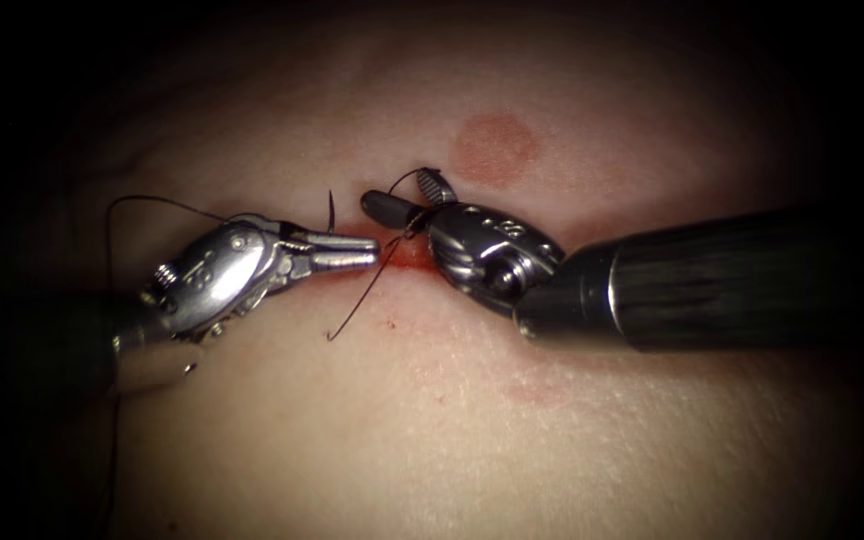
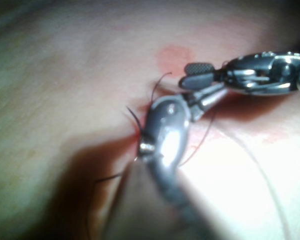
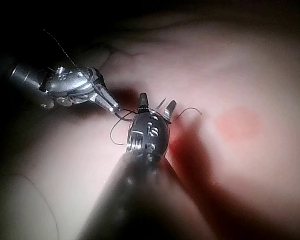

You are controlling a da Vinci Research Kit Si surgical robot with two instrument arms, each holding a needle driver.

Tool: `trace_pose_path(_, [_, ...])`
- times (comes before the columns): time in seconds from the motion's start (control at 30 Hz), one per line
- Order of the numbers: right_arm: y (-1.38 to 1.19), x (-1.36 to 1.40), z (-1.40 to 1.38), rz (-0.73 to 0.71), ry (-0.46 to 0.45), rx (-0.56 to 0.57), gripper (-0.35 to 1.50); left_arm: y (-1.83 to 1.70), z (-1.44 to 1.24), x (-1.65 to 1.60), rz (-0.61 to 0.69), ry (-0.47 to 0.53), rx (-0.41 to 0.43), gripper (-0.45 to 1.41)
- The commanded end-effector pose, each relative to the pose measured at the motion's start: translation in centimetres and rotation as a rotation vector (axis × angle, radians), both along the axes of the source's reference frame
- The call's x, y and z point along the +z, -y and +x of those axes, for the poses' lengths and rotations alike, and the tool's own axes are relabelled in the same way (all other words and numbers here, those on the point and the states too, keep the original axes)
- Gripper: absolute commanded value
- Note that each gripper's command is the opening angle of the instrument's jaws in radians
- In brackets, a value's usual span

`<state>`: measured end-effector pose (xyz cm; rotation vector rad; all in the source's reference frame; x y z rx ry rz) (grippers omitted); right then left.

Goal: Wound Closure
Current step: Grab the short suture end with the right gripper.

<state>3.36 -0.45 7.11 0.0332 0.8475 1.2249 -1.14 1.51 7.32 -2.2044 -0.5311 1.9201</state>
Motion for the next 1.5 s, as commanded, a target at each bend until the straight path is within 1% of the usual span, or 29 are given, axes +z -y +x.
trace_pose_path(0.03, [0.08,0.16,0.08,0.012,-0.008,0.014,1.14,0.01,-0.04,0.08,0.001,-0.001,-0.003,-0.35])
trace_pose_path(0.27, [0.02,0.22,0.07,0.023,0.003,0.026,1.14,-0.06,0.01,0.13,0.0,-0.017,-0.007,-0.35])
trace_pose_path(0.37, [0.03,0.25,0.09,0.026,0.006,0.028,1.14,-0.09,0.02,0.14,-0.001,-0.018,-0.008,-0.35])
trace_pose_path(0.6, [0.07,0.52,0.18,0.065,0.005,0.043,1.14,-0.11,0.05,0.19,0.001,-0.028,-0.007,-0.35])
trace_pose_path(0.77, [0.06,0.6,0.2,0.076,0.008,0.052,1.11,-0.12,0.06,0.19,0.0,-0.035,-0.001,-0.35])
trace_pose_path(0.97, [0.12,0.73,0.31,0.1,0.005,0.056,1.09,-0.12,0.07,0.19,0.0,-0.036,-0.002,-0.35])
trace_pose_path(1.2, [0.07,0.71,0.36,0.103,0.014,0.07,1.09,-0.1,0.11,0.18,0.001,-0.037,-0.001,-0.35])
trace_pose_path(1.43, [0.08,0.74,0.39,0.099,0.019,0.074,1.09,-0.09,0.11,0.18,0.001,-0.038,-0.002,-0.35])
trace_pose_path(1.5, [0.08,0.74,0.39,0.097,0.023,0.078,1.04,-0.08,0.11,0.17,0.0,-0.039,-0.003,-0.35])
